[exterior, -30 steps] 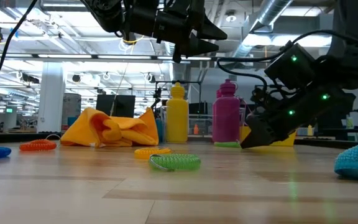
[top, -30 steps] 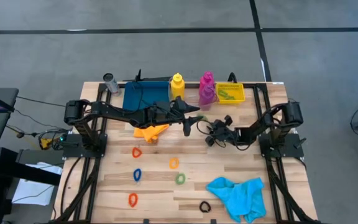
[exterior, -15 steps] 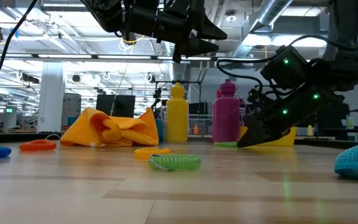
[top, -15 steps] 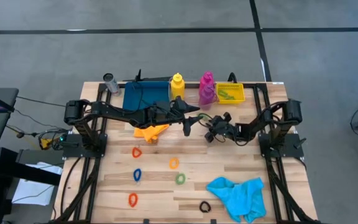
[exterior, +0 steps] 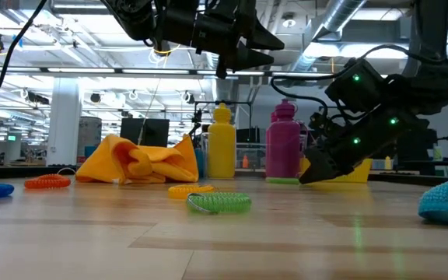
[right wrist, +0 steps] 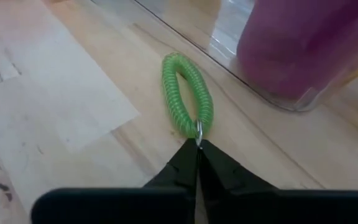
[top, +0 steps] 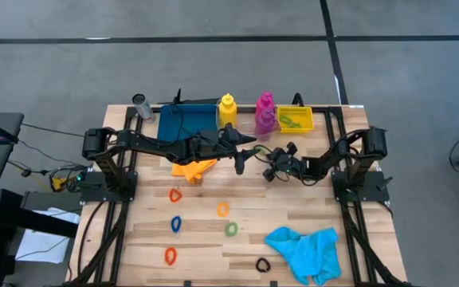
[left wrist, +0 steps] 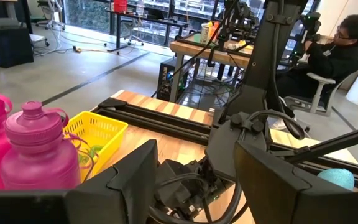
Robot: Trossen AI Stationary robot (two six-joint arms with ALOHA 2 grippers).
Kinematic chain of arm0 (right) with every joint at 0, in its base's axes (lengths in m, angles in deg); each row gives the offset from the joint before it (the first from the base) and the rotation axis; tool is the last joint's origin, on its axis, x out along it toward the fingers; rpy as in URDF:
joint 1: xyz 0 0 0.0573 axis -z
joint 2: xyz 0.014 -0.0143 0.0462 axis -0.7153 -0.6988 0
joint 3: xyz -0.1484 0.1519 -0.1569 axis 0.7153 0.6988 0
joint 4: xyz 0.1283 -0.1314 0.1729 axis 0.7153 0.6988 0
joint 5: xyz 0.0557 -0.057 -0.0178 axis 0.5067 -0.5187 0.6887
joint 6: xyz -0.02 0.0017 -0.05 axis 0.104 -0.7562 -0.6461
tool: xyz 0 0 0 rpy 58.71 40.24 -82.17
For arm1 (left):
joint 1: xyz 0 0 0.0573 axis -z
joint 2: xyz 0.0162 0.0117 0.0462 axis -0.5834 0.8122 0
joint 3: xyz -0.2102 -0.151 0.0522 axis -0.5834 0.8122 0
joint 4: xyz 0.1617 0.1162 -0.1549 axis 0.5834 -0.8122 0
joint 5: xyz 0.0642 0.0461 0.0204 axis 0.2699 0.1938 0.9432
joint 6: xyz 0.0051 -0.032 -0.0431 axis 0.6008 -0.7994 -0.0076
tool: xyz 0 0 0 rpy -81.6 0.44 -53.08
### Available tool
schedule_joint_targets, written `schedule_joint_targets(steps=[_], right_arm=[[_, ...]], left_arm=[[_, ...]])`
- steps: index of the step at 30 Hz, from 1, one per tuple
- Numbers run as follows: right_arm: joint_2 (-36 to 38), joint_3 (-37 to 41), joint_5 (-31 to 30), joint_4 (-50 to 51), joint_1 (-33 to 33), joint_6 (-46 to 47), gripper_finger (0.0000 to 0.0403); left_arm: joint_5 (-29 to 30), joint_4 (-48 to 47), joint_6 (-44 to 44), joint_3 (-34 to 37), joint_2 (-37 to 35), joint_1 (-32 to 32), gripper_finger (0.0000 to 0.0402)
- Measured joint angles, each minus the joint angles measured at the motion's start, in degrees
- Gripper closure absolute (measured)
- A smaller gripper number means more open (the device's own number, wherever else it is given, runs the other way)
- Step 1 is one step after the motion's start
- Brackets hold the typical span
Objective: Pick & Place Sports Items
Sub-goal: Put the top green spring keychain into the yellow bin
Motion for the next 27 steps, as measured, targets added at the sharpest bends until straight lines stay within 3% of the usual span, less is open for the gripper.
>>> schedule_joint_targets(steps=[8,22,27], right_arm=[[4.58,-0.02,-0.36,-0.41,-1.44,-1.91,0.0401],[26.81,-0.02,-15.18,9.37,-7.65,-4.77,0.0402],[33.22,-0.02,-16.70,10.33,-7.87,-6.64,0.0403]], left_arm=[[0.00,-1.42,0.00,0.00,0.00,0.00,0.0192],[0.00,-2.26,0.31,0.00,0.00,1.62,0.0192],[0.02,-3.32,-0.02,0.00,0.00,1.62,0.0192]])
